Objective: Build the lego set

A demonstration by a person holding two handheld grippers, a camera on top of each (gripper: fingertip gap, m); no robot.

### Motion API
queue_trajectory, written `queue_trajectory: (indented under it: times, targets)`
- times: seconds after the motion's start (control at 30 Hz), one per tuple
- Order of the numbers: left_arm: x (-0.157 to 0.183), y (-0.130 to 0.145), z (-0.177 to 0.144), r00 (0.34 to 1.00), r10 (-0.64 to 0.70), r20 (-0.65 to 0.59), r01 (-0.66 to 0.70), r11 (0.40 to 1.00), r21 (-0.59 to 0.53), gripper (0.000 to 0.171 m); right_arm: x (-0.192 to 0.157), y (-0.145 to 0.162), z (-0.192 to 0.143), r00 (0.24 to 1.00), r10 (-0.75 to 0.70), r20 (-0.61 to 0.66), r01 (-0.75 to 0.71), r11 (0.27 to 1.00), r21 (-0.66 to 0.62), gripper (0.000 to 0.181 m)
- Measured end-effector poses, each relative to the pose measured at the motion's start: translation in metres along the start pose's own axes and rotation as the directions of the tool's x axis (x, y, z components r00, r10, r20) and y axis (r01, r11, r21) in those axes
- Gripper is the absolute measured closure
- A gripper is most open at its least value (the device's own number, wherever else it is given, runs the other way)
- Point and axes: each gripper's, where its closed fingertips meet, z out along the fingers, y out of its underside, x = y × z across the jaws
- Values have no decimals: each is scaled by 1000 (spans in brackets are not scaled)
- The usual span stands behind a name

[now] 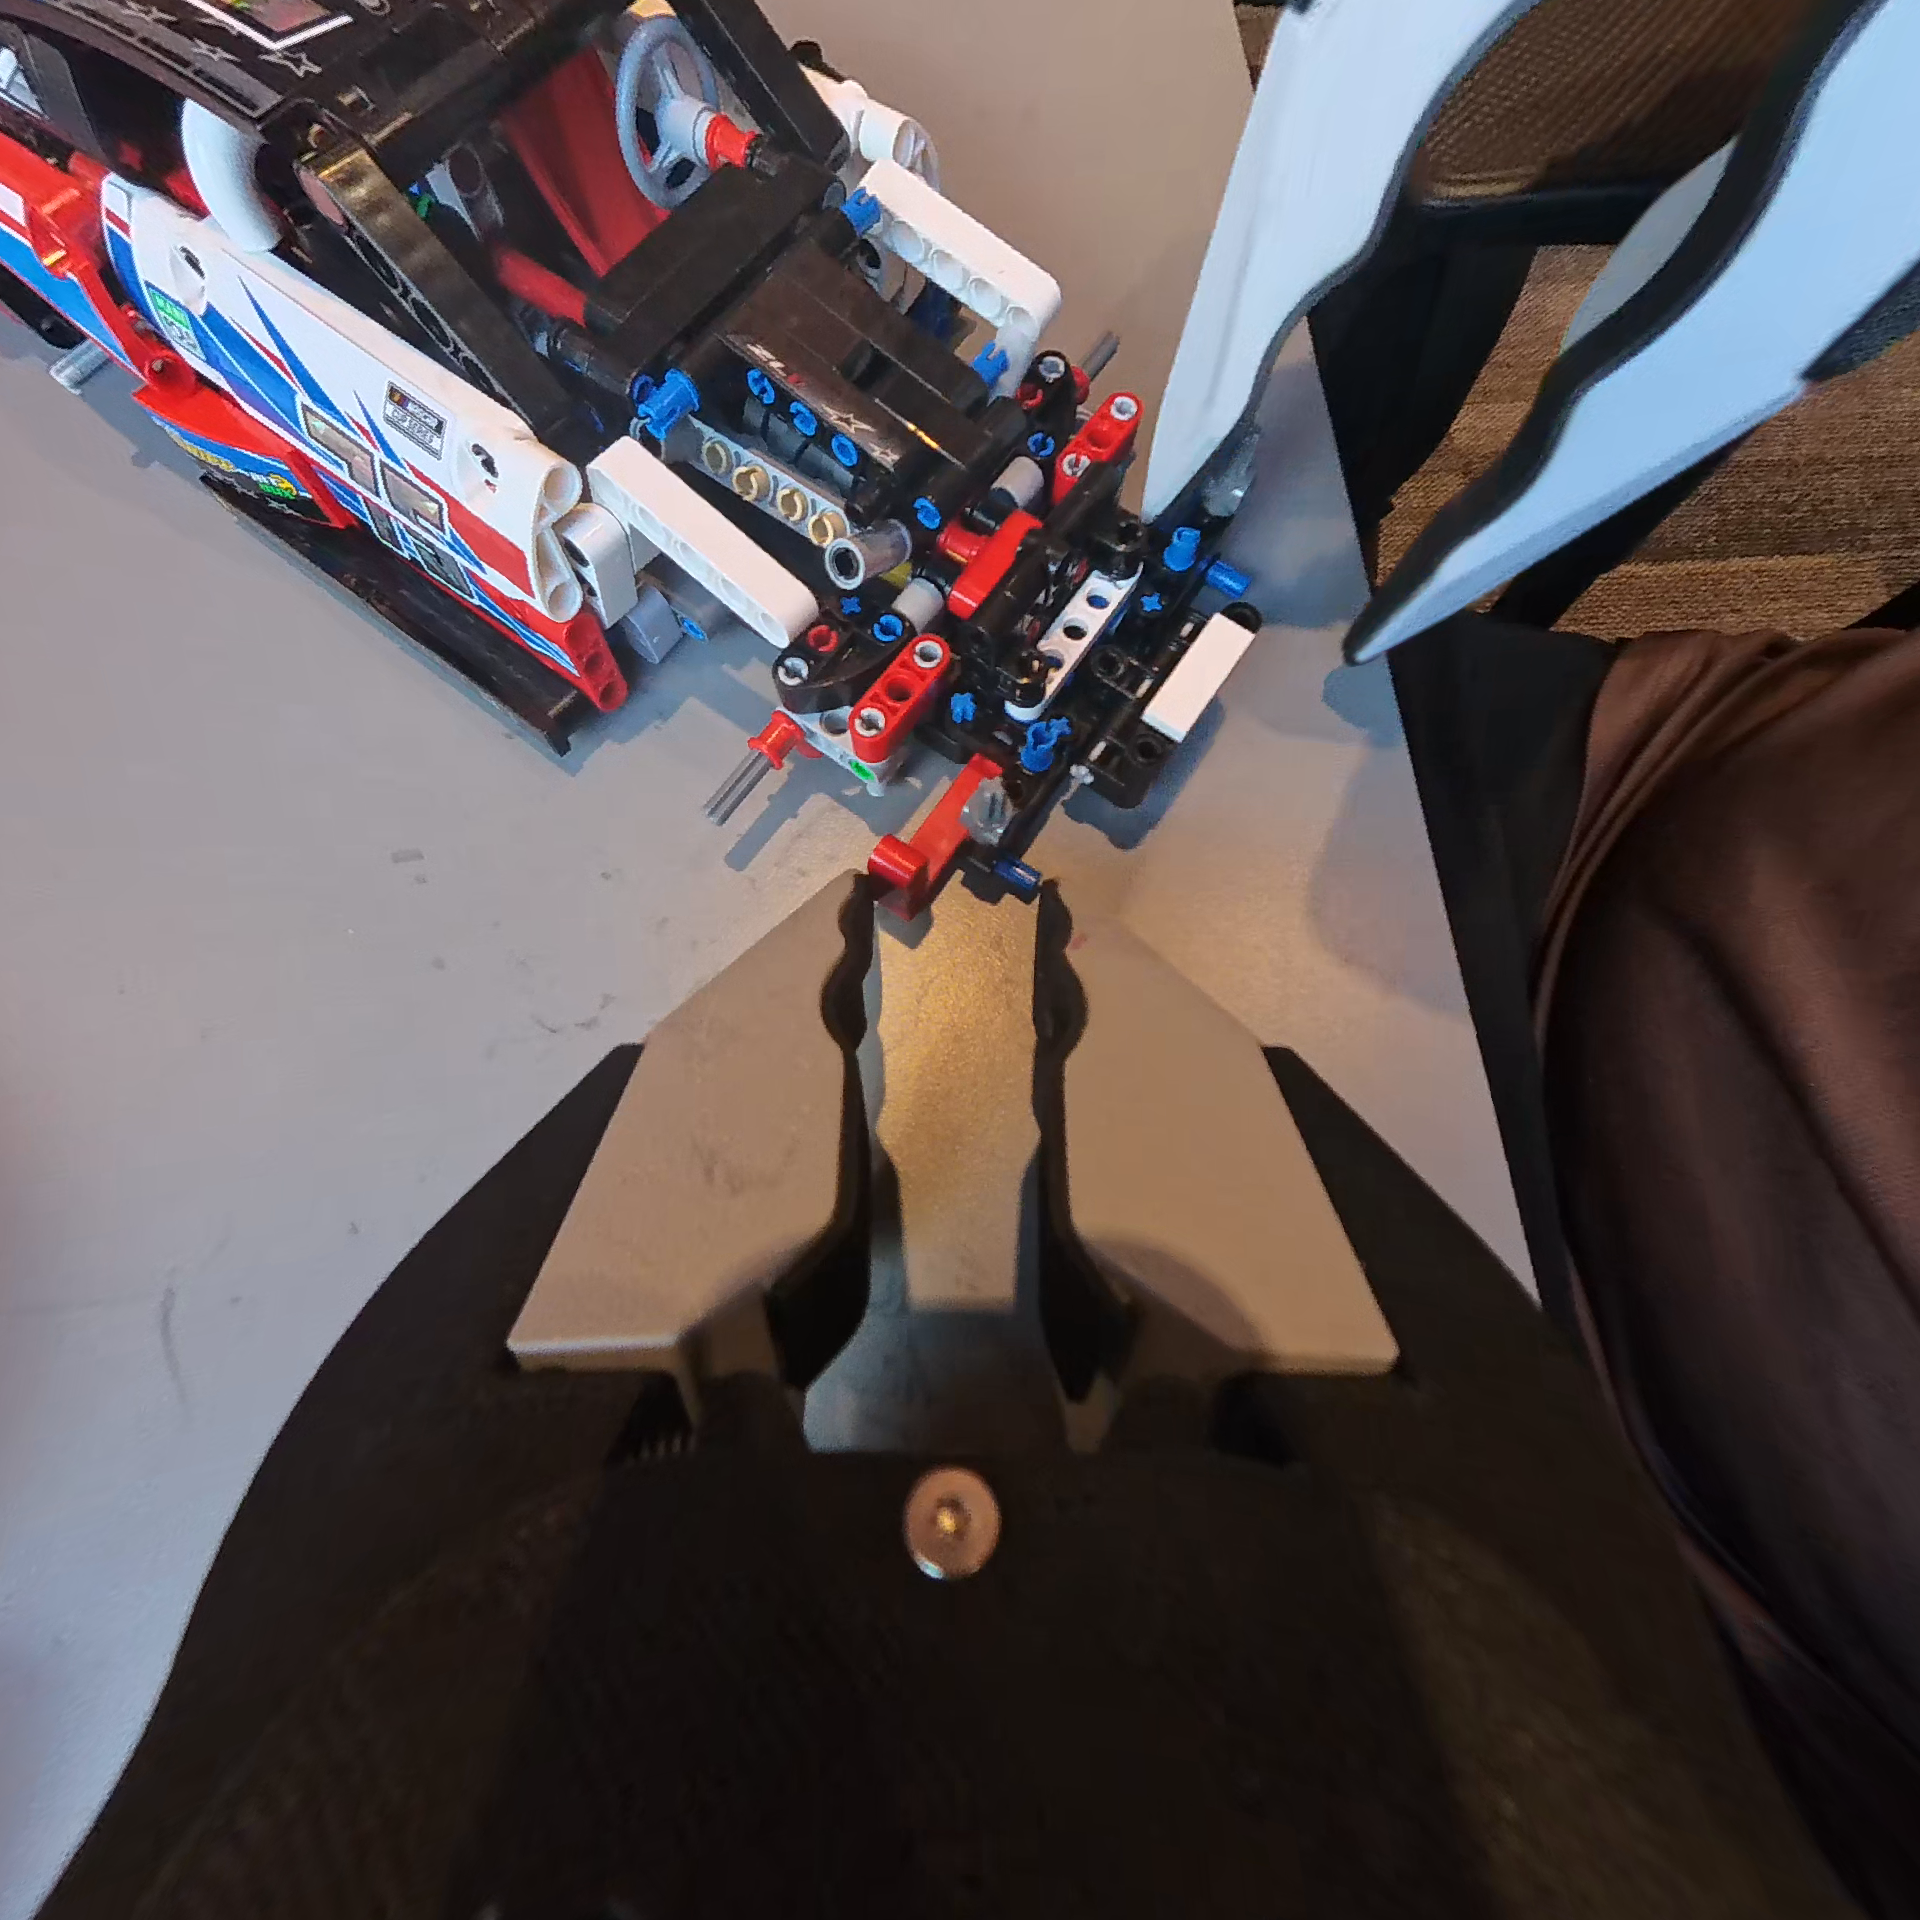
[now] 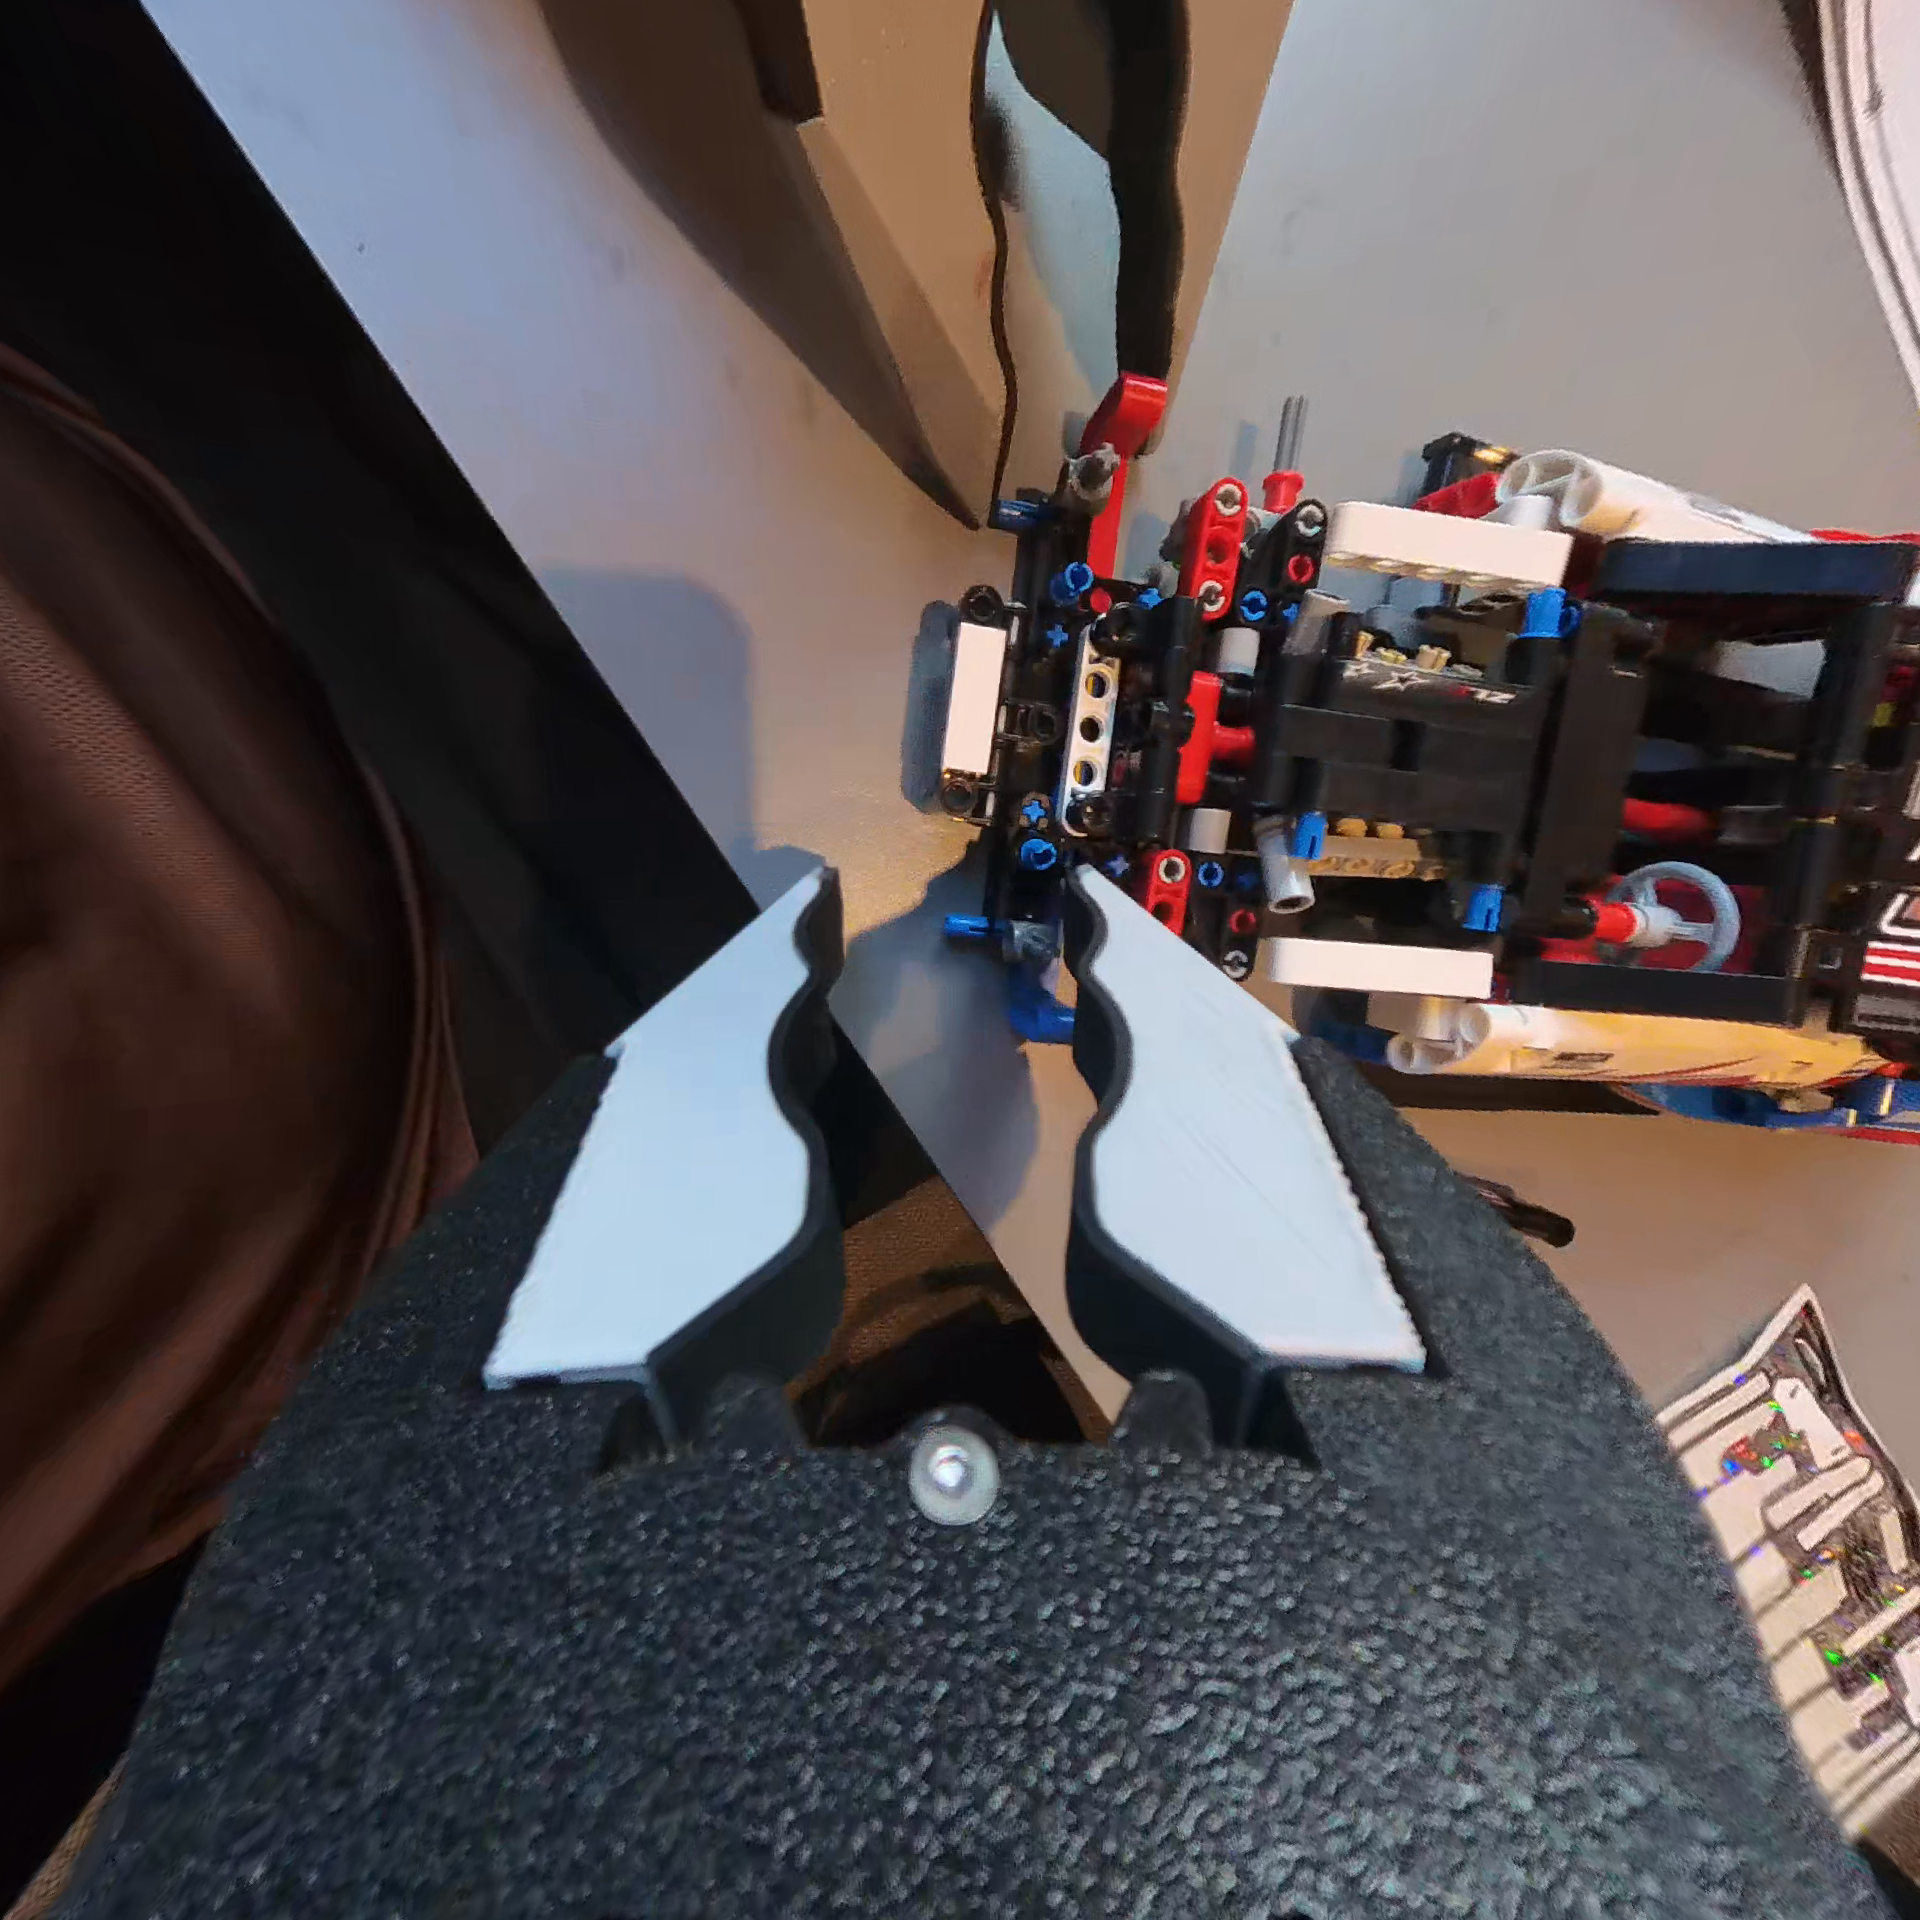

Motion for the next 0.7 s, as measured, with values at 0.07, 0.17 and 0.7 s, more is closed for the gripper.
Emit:
queue_trajectory:
  times: [0.07, 0.17, 0.7]
  targets:
    - [0, 0, 0, 1000, -1, 1, 1, 1000, 0, 143, 1, 0, 0, 1000, 6, 8, -6, 1000, 9, 140]
    - [-3, -7, -5, 1000, -21, 23, 20, 998, 56, 142, 1, -2, 0, 999, 23, 49, -23, 1000, 5, 141]
    - [29, -40, -21, 991, -11, -135, 45, 968, 248, 109, -2, -2, 0, 991, -85, 99, 91, 994, -52, 126]
